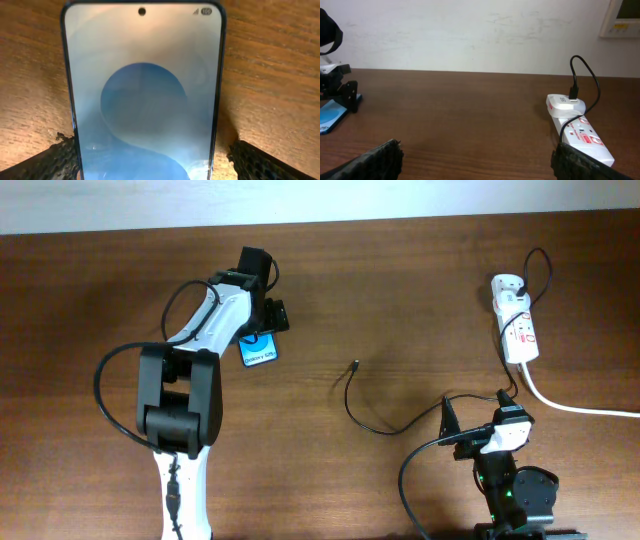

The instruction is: Plug charger to phone and switch on socket

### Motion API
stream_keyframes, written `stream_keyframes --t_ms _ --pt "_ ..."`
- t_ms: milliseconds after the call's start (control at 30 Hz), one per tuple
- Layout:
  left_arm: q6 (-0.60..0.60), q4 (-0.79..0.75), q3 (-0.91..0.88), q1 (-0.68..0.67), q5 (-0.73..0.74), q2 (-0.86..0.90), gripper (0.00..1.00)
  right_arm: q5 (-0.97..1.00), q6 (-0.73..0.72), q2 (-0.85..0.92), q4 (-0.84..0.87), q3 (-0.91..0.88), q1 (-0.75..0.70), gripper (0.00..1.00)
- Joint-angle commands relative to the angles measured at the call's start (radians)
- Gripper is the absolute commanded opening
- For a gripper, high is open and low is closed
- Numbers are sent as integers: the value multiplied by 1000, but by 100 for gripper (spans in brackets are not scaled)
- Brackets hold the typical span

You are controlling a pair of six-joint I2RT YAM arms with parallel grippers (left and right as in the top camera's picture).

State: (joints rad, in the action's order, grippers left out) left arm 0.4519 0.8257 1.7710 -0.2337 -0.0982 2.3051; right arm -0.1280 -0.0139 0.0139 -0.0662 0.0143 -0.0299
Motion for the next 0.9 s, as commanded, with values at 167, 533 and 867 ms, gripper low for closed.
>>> stream_keyframes --t_ms 167,533,867 --pt "-13 -18 -69 8 65 142 99 5 6 -9 0 -9 -3 98" --pt "-21 -48 -69 8 25 142 99 5 6 -9 0 -9 -3 98" --pt "-57 -2 -69 20 5 142 99 6 6 -9 0 -9 -3 98"
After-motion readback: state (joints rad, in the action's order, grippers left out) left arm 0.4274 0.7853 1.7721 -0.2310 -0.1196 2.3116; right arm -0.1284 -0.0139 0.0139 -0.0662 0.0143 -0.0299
